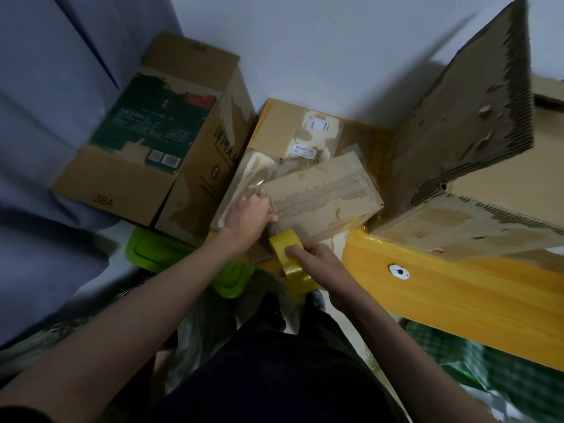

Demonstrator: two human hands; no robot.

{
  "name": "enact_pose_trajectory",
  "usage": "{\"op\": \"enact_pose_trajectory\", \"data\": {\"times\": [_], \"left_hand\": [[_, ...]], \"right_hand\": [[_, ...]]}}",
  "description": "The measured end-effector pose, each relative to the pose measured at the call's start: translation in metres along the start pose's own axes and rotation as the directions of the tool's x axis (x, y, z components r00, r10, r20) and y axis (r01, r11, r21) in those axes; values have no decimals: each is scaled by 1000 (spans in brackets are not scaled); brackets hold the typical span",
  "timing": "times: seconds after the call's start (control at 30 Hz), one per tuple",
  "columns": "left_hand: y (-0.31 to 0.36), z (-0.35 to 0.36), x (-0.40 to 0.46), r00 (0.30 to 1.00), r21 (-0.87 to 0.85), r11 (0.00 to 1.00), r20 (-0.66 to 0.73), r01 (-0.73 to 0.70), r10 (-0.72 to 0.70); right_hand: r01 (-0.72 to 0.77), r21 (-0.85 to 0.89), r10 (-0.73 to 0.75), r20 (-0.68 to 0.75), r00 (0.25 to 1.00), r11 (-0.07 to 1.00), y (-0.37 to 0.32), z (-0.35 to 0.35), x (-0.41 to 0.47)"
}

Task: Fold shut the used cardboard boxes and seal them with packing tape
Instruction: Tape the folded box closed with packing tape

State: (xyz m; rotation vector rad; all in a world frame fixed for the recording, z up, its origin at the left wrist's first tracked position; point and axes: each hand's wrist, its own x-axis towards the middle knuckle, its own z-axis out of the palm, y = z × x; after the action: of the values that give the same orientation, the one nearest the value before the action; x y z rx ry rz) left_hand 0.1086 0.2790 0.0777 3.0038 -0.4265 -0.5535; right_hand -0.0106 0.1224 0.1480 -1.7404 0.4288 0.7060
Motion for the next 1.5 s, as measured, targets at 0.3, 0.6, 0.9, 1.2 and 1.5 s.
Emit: {"op": "enact_pose_trajectory", "data": {"times": [0.3,0.6,0.9,1.2,1.5], "left_hand": [[3,1,-8,997,45,999,-79,-23,26],[-3,0,-13,998,62,996,-16,-57,59],[5,1,-20,999,53,998,-16,-35,36],[16,-1,-14,999,-29,1000,-38,8,-9],[43,-12,24,998,-54,997,-9,59,-60]], "right_hand": [[-31,-11,30,-57,998,999,47,3,-7],[-96,-10,96,15,995,995,74,12,13],[-36,52,40,-70,997,998,68,4,53],[18,64,-11,-114,993,998,60,-11,84],[-45,87,44,10,999,995,57,-56,105]]}}
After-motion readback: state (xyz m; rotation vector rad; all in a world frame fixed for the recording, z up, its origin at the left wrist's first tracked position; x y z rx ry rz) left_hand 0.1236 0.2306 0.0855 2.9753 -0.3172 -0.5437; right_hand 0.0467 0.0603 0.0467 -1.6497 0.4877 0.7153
